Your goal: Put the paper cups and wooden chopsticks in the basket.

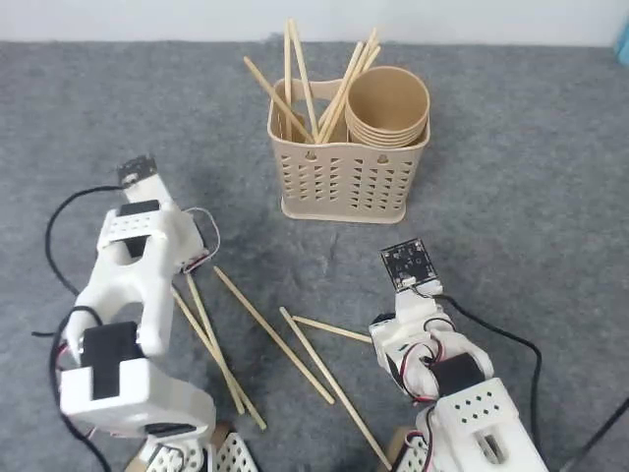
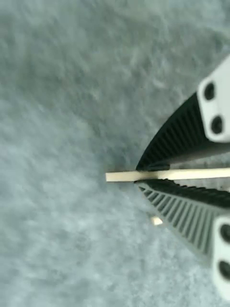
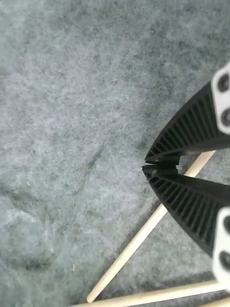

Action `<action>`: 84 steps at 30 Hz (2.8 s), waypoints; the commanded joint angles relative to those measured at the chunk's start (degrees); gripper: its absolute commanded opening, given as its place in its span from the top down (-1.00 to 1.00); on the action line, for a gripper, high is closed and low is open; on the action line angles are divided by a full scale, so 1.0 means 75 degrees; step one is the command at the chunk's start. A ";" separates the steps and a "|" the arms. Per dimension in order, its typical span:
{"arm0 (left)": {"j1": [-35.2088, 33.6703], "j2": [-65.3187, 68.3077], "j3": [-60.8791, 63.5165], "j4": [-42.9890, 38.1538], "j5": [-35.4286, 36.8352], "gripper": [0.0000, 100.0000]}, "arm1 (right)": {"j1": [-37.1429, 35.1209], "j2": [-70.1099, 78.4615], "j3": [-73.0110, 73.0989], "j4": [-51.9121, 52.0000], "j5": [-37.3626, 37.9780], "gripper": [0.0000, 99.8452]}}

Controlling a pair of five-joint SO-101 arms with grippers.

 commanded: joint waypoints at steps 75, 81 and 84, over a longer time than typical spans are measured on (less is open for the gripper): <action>0.2004 -0.4478 -0.4050 0.2637 0.1289 0.57 | 0.0545 -0.0147 0.0082 -0.0791 0.0141 0.98; 0.1032 -0.4536 -0.1694 0.3329 0.1301 0.57 | 0.0545 -0.0147 0.0082 -0.0791 0.0141 0.98; 0.0563 -0.4536 -0.0358 0.2930 0.1289 0.57 | 0.0545 -0.0147 0.0082 -0.0791 0.0141 0.98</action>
